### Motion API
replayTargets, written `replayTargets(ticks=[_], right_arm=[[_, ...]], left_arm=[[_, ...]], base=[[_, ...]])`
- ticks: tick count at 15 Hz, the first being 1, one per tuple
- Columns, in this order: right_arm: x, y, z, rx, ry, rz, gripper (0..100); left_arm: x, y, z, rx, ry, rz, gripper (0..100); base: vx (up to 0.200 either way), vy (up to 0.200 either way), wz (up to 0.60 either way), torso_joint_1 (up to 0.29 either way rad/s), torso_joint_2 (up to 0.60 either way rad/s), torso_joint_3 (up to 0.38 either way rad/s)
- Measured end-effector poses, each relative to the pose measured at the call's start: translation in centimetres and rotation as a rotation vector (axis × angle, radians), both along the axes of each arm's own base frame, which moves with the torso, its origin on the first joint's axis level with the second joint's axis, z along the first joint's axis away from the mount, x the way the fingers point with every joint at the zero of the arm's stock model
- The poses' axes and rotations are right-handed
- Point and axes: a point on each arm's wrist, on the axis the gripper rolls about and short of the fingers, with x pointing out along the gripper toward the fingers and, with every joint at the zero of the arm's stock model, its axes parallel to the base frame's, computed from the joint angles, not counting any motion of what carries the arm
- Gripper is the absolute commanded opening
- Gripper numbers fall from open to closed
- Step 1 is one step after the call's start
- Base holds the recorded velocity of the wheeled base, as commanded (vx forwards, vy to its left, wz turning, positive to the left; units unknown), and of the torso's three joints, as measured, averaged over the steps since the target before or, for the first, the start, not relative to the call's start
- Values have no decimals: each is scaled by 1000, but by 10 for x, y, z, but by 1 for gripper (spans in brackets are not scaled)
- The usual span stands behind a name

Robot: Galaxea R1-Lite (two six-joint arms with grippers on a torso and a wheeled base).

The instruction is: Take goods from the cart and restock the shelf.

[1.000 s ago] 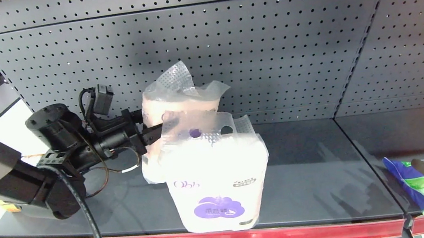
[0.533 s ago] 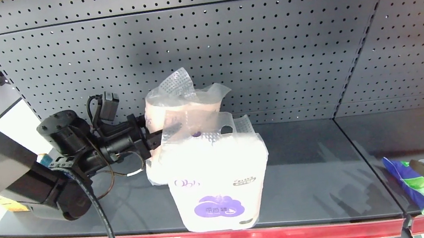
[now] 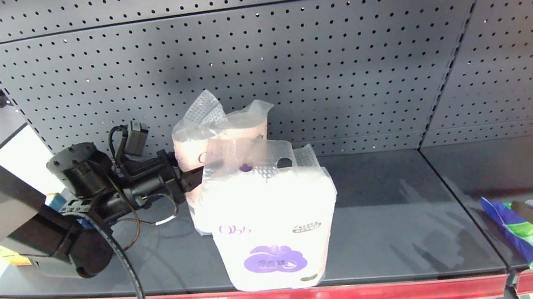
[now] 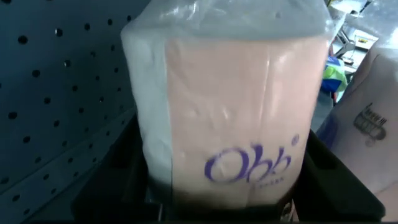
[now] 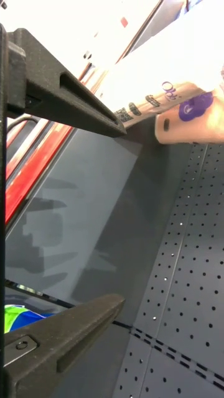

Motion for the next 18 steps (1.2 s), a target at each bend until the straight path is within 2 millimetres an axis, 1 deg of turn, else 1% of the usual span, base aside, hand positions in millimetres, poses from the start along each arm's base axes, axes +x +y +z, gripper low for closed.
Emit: replayTargets(ticks=[9,18], right_arm=[[3,0,-1,0,12,1,100],[1,1,-3,-1,15,8,100]], left_arm=[[-7,-7,-8,6,36,-22,0],[-8,-9,-13,14,79,-29,0]], base=[[0,0,0,0,0,0],[0,0,0,0,0,0]])
